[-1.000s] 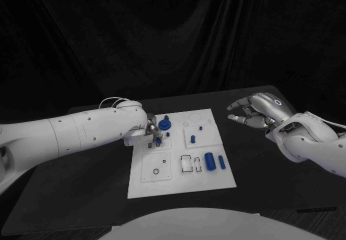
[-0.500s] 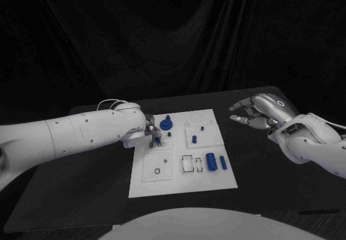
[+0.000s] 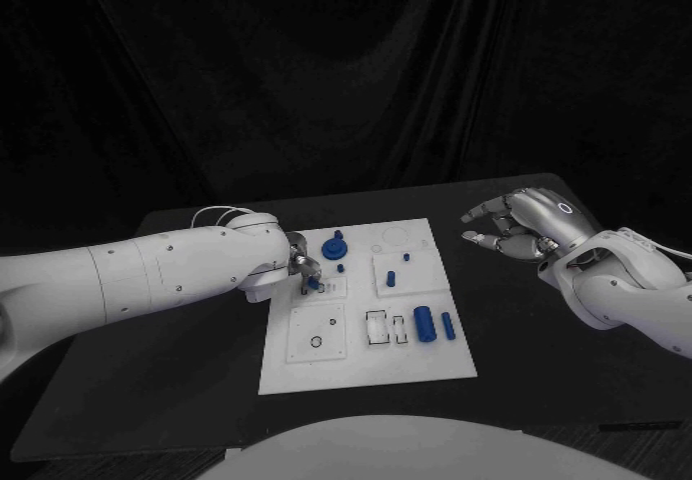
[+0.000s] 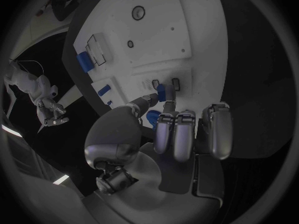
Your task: Assemble the parts on the task board
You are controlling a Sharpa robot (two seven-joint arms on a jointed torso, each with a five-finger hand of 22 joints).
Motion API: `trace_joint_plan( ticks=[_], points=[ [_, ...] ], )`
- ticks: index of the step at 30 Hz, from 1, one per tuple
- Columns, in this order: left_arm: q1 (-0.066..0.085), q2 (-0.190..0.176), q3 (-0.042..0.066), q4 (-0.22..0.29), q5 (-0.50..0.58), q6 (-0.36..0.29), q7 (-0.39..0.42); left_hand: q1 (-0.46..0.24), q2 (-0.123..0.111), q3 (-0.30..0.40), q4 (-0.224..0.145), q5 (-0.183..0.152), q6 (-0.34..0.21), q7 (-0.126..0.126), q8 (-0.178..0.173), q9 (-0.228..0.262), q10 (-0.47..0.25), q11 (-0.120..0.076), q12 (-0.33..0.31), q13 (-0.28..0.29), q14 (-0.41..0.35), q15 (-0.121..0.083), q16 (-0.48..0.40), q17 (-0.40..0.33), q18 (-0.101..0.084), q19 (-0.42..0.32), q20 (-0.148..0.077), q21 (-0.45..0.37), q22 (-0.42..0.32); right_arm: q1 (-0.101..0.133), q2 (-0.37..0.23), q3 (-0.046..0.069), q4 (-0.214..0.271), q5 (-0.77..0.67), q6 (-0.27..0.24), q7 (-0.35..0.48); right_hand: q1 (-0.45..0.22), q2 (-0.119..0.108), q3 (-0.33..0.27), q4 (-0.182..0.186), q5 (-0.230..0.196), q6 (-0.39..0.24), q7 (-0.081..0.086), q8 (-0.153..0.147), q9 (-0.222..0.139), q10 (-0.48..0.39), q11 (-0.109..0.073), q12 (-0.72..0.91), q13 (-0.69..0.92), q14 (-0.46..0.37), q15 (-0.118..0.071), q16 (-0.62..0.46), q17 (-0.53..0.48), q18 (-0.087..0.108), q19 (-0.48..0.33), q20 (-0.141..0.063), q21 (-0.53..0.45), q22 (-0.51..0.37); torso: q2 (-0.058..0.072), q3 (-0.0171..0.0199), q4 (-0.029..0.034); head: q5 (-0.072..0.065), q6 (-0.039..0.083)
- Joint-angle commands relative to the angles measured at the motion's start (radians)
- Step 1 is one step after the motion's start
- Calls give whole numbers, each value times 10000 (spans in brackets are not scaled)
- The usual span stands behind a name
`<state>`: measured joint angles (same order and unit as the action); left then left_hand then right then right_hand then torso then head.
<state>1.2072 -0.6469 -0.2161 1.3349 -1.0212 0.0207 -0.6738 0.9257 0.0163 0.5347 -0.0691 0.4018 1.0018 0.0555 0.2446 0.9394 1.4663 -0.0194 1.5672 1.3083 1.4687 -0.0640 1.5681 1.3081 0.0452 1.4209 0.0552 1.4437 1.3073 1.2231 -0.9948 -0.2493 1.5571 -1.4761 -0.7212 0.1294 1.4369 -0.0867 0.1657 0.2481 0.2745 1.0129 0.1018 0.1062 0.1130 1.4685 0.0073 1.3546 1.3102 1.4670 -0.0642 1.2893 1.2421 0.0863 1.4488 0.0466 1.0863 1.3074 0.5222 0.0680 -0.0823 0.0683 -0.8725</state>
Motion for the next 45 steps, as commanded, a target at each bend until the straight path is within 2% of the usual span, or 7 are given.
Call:
trace_joint_plan(
  ticks=[1, 17, 21, 35, 38, 42, 45],
  points=[
    [-55, -4, 7, 48, 9, -329, -6, -76, 93, 164, -102, -137, 18, 2, -61, -25, 1045, 69, 36, 2625, 1021, 77, 27, 2627, 39, -48, 4, -51, 1241, -27, 6, 7, -2, -18, -101, -205, 58, 6, 45, -18, -34, 51, 9, -40, -12, 62, 73, -76, 498, 476, 79, 0, -13, -3, -2, 38, -25, 1499, -6, 7, -10, 10, -2],
    [-157, -13, 7, 143, 9, -377, 32, -165, 130, 144, -25, -312, 63, 6, -121, -60, 1045, 75, 36, 2625, 1021, 83, 27, 2627, 47, -62, 16, -78, 1232, -88, 42, 7, -34, -17, -67, -262, 122, 2, 99, -54, 132, 76, 5, -77, -34, 9, 65, -197, 383, 471, 72, -2, -23, 0, -6, 37, -26, 1498, 0, 1, -23, 33, -2],
    [-166, -31, 7, 239, 9, -300, 13, -223, 143, 111, 19, -590, 76, 6, -192, -95, 1045, 78, 36, 2625, 1021, 89, 27, 2627, 54, -80, 25, -108, 1220, -146, 33, 7, -43, -17, -58, -268, 128, 2, 104, -58, 146, 79, 4, -79, -36, 2, 65, -216, 365, 470, 72, -2, -25, 1, -8, 37, -33, 1496, -1, 2, -17, 38, -2],
    [-189, -33, 7, 307, 9, -217, -13, -235, 159, 108, 34, -633, 84, 8, -207, -102, 1045, 79, 36, 2625, 1021, 90, 27, 2627, 56, -87, 26, -118, 1215, -270, 1, 8, -81, -16, -15, -295, 145, 1, 122, -68, 198, 89, 4, -90, -43, -38, 62, -313, 274, 467, 70, -13, -41, 4, -13, 36, -48, 1492, 10, -3, -15, 48, -2],
    [-192, -25, 7, 304, 9, -198, -13, -241, 175, 111, 45, -637, 94, 7, -210, -104, 1045, 79, 36, 2625, 1021, 90, 27, 2627, 58, -90, 27, -123, 1213, -274, -5, 8, -86, -15, -11, -304, 146, 1, 124, -68, 202, 89, 4, -91, -43, -50, 62, -343, 246, 468, 70, -8, -34, 4, -13, 36, -48, 1492, 6, 6, 9, 30, -2],
    [-196, -22, 7, 301, 9, -198, -3, -251, 177, 106, 55, -648, 98, 9, -215, -107, 1045, 80, 36, 2625, 1021, 90, 27, 2627, 58, -91, 27, -125, 1212, -277, 0, 8, -96, 71, -6, -289, 147, 2, 126, -69, 206, 89, 5, -92, -44, -60, 62, -365, 225, 468, 70, -9, -36, 4, -12, 36, -46, 1493, -6, 10, -6, 51, -2],
    [-199, -20, 7, 297, 9, -199, 0, -327, 184, 41, 125, -904, 130, 10, -267, -131, 1045, 82, 36, 2625, 1021, 93, 27, 2627, 58, -87, 33, -138, 1219, -281, 8, 8, -108, 198, 2, -272, 159, 3, 138, -76, 228, 90, 3, -100, -48, -77, 62, -409, 184, 468, 69, -6, -34, 8, -17, 35, -65, 1488, -5, 2, -15, 73, -2]
  ],
)
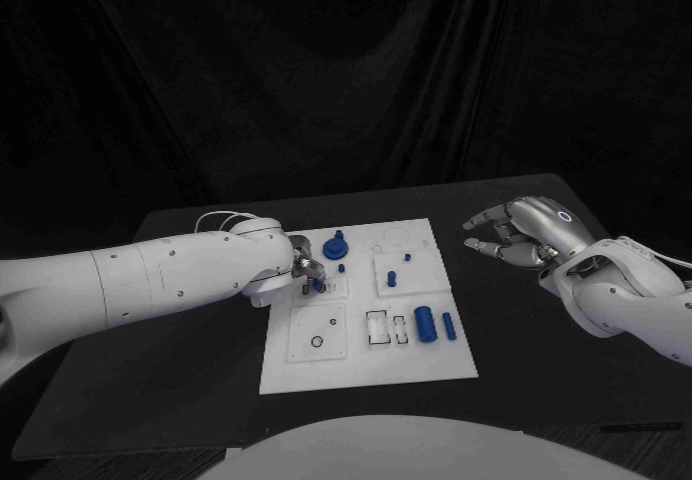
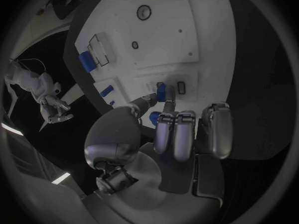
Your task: Assemble the parts on the task board
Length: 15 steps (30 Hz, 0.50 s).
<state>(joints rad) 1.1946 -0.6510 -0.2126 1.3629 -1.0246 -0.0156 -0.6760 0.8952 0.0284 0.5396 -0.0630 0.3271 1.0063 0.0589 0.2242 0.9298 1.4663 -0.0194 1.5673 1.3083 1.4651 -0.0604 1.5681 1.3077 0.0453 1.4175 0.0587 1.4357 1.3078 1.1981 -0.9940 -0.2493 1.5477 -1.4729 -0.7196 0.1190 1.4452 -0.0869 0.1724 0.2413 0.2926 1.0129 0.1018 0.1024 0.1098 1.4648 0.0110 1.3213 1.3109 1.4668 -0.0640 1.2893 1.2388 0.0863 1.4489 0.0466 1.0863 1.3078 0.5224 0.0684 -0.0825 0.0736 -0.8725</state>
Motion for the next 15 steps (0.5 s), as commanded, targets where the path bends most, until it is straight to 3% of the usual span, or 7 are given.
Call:
trace_joint_plan(
  ticks=[1, 15],
  points=[
    [-73, 21, -27, 20, 43, 145, 21, -54, 77, -42, 104, -310, 103, -25, -85, -45, 1045, 84, 35, 2625, 1057, 59, 27, 2631, 60, -59, 0, -72, 1209, -32, 1, 7, -18, 204, -13, -164, 76, 6, 70, -9, 47, 90, 3, -62, -16, -39, 25, -76, 177, 469, 67, -6, -2, 7, -18, 36, -65, 1484, -5, -7, -12, 22, -2],
    [-80, 43, -27, -6, 43, 97, 49, -92, 121, -69, 168, -359, 145, -26, -95, -51, 1045, 83, 35, 2625, 1057, 56, 27, 2631, 51, -27, 0, -51, 1239, -42, 2, 7, -35, 325, -20, -114, 125, 13, 118, -40, 122, 100, 3, -87, -30, -94, 22, -224, 38, 465, 63, -21, -26, 11, -22, 33, -83, 1479, -4, -15, -18, 1, -2]
  ],
)
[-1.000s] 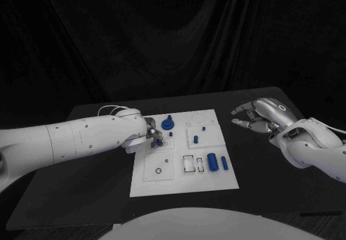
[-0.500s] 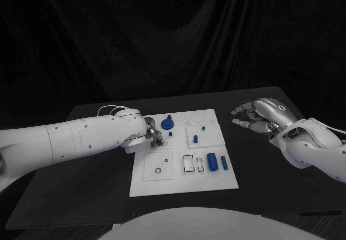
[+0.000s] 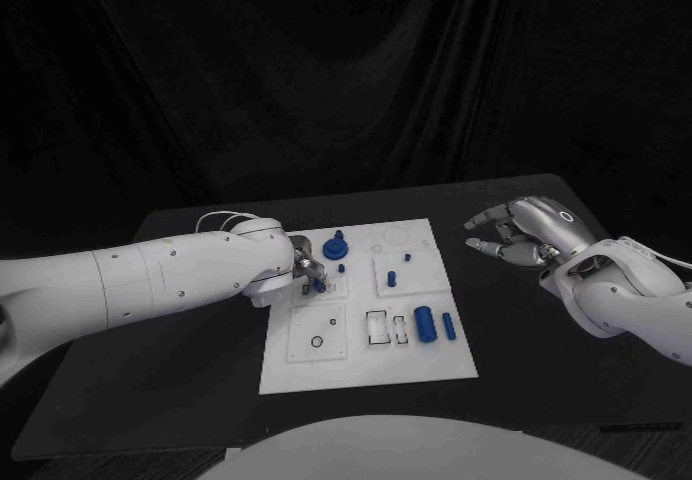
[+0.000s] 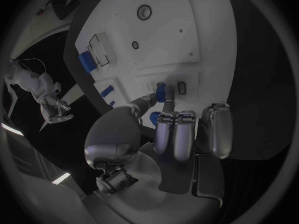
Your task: Assemble the parts on the task board
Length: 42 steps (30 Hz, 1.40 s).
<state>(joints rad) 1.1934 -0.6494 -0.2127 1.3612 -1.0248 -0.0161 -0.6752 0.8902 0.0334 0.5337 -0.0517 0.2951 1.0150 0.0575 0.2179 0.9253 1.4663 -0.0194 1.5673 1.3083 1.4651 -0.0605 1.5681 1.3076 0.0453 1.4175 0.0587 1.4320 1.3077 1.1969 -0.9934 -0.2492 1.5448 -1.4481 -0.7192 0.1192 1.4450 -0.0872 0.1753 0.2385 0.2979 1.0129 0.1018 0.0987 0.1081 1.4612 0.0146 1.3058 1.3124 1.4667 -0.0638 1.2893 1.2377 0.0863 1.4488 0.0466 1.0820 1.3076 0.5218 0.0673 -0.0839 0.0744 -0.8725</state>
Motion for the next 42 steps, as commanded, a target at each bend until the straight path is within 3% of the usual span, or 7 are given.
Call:
trace_joint_plan(
  ticks=[1, 10, 42],
  points=[
    [-69, 28, -26, 11, 45, 103, 42, -42, 71, -11, 55, -39, 58, -11, -32, -6, 1045, 83, 35, 2625, 1057, 56, 27, 2632, 51, -27, 0, -14, 1241, -31, -2, 7, -7, 78, -24, -114, 132, 15, 94, -16, 73, 102, 3, -51, -15, -58, -15, -72, 21, 466, 61, -21, -15, 13, -24, 33, -47, 1479, -1, -5, -4, -6, -2],
    [-71, 25, -26, 12, 45, 129, 48, -62, 112, -18, 98, -27, 97, -22, -34, -9, 1045, 79, 35, 2625, 1057, 56, 27, 2632, 54, -33, -1, -24, 1236, -46, 14, 7, -32, 82, -11, -99, 184, 20, 142, -53, 136, 121, 1, -67, -25, -67, -19, -115, -21, 460, 59, -41, -42, 18, -31, 30, -73, 1472, -1, -8, -15, 119, -2],
    [-72, 45, -26, 13, 45, 172, 100, -126, 122, -66, 172, -42, 136, -23, -49, -17, 1045, 78, 35, 2625, 1057, 55, 27, 2632, 54, -30, -2, -30, 1241, -100, 20, 7, -71, 83, 62, -159, 236, 28, 197, -95, 210, 140, 3, -85, -37, -106, -21, -232, -132, 455, 56, -54, -62, 22, -37, 27, -93, 1467, 6, -9, -3, 59, -2]
  ],
)
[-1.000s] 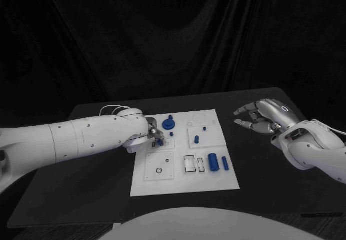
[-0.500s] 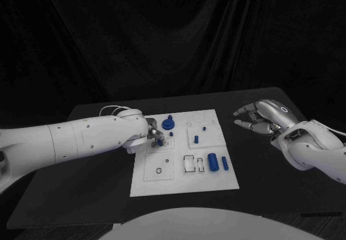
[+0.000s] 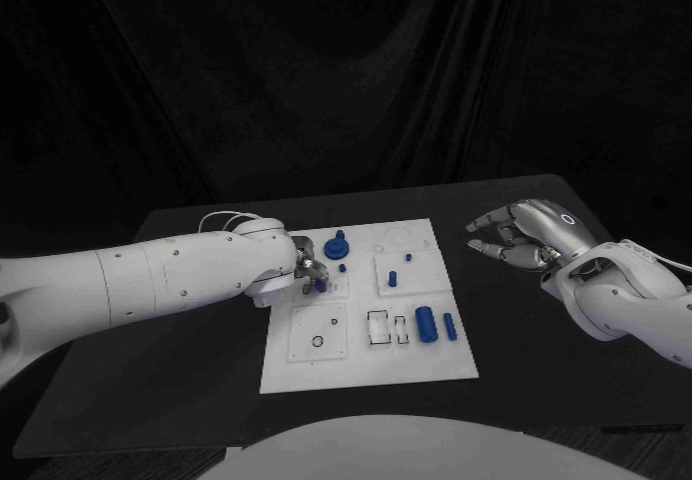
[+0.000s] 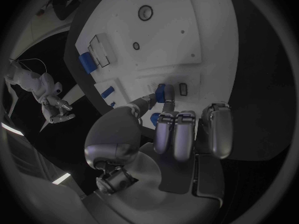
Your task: Assemble the parts on the task board
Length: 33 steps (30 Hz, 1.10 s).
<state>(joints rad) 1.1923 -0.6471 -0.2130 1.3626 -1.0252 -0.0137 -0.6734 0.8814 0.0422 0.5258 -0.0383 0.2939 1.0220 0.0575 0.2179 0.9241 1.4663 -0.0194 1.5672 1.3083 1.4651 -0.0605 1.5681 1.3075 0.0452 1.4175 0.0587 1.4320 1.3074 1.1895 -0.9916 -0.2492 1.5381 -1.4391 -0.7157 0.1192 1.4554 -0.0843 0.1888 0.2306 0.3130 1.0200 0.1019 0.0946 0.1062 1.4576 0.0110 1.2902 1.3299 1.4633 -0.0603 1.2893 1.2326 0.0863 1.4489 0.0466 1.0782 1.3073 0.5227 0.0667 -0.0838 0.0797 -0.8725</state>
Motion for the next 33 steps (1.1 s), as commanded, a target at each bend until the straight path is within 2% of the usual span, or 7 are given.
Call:
trace_joint_plan(
  ticks=[1, 8, 19, 29, 31, 33],
  points=[
    [-61, 22, -24, -2, 49, 134, 88, -38, 34, 14, 37, -30, 67, -23, -49, -6, 1045, 78, 36, 2625, 1057, 55, 27, 2633, 54, -30, -2, -30, 1244, -27, 1, 7, -5, -7, 30, -162, 132, -1, 61, -16, 59, 68, 2, -45, -17, -70, 15, -76, -306, 489, 21, -54, -11, 22, -38, 27, -54, 1470, -5, -3, -3, -2, -2],
    [-61, 9, -24, -2, 49, -121, 154, -51, 42, 4, 57, -36, 78, -26, -53, -8, 1045, 77, 36, 2625, 1057, 54, 27, 2633, 48, -9, -2, -13, 1263, -38, -13, 7, -6, -7, 43, -183, 146, 4, 77, -27, 74, 73, 1, -49, -19, -74, 15, -93, -323, 488, 20, -58, -18, 23, -39, 27, -59, 1469, -9, -1, 5, -25, -2],
    [-62, 5, -24, 9, 50, -222, 217, -49, 42, 3, 57, -32, 83, -30, -53, -8, 1045, 75, 36, 2625, 1057, 53, 27, 2633, 46, -1, -3, -7, 1270, -71, -12, 7, -24, -7, 61, -207, 166, 9, 100, -44, 93, 76, 2, -58, -25, -77, 15, -111, -340, 486, 20, -63, -25, 26, -44, 26, -78, 1464, -8, -9, -1, -33, -2],
    [-63, -15, -24, 4, 50, -307, 272, -72, 26, -25, 78, -47, 103, -33, -56, -9, 1045, 71, 36, 2625, 1057, 49, 27, 2633, 47, 1, -5, -10, 1271, -96, -11, 7, -37, -7, 94, -241, 201, 11, 142, -78, 153, 82, 5, -76, -34, -82, 15, -146, -375, 484, 19, -67, -34, 25, -44, 24, -74, 1464, -9, 0, 1, -14, -2],
    [-63, -10, -23, -1, 50, -288, 284, -139, 11, -90, 153, -130, 133, -36, -74, -18, 1045, 66, 36, 2625, 1057, 43, 27, 2633, 48, 3, -9, -18, 1272, -99, -8, 7, -40, -7, 102, -246, 205, 12, 149, -83, 166, 83, 5, -78, -36, -81, 16, -147, -376, 484, 19, -69, -37, 26, -45, 24, -80, 1463, -10, -4, 7, -4, -2],
    [-63, -6, -23, -4, 50, -245, 290, -222, 1, -194, 265, -406, 156, -42, -109, -36, 1045, 62, 36, 2625, 1057, 40, 27, 2633, 49, 5, -11, -29, 1275, -103, -10, 7, -40, -7, 108, -250, 218, 10, 167, -98, 203, 88, 6, -85, -40, -79, 16, -153, -383, 484, 19, -69, -39, 29, -49, 23, -94, 1459, -14, -7, 7, 1, -2]
  ],
)
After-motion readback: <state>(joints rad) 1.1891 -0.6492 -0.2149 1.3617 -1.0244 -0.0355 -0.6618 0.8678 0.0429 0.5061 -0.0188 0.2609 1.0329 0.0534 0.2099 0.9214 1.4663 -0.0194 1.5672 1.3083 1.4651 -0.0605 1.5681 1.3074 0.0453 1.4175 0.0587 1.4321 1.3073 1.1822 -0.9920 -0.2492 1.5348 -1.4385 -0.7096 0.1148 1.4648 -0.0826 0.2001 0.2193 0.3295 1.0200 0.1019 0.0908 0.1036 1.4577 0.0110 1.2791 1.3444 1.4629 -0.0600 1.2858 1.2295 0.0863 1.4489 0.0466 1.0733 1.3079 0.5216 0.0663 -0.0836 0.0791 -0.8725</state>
